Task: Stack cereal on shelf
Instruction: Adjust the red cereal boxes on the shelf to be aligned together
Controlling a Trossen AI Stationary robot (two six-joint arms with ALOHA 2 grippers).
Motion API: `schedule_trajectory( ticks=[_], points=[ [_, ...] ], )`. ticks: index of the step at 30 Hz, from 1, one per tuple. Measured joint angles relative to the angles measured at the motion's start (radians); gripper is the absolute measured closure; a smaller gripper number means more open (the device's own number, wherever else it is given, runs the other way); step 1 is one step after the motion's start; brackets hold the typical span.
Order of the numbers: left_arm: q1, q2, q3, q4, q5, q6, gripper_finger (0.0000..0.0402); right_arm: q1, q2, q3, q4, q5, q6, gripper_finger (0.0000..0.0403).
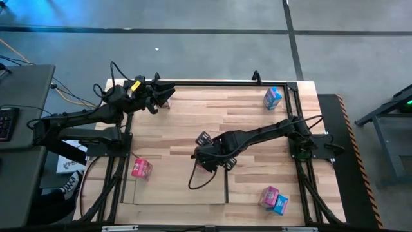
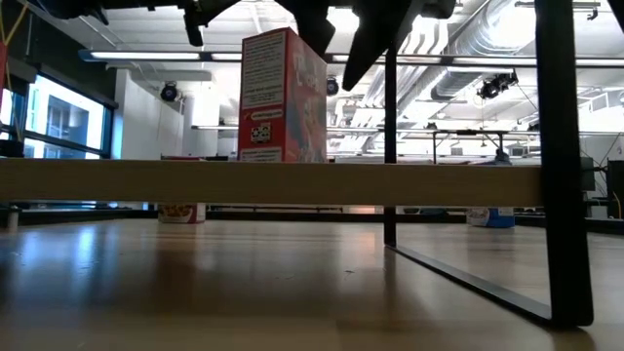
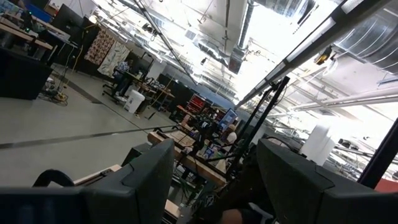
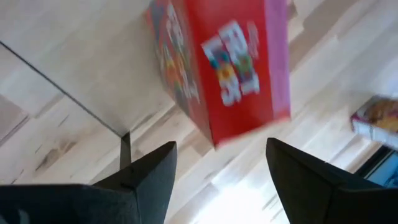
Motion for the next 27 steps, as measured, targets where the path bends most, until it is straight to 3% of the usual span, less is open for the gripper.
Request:
schedule_trajectory(
  ticks=[8, 21, 27],
  points=[
    [0.0, 0.0, 0.0, 0.0, 0.0, 0.0, 0.018, -0.043, -0.081, -0.001, 0.04, -0.01, 0.102, 0.016],
    [0.0, 0.0, 0.0, -0.001, 0.0, 0.0, 0.018, -0.139, -0.194, -0.001, 0.053, -0.181, 0.477, 0.0161],
    [0.0, 0.0, 0.0, -0.001, 0.0, -0.001, 0.018, -0.146, -0.224, -0.003, -0.003, -0.185, 0.542, 0.0188]
  ],
)
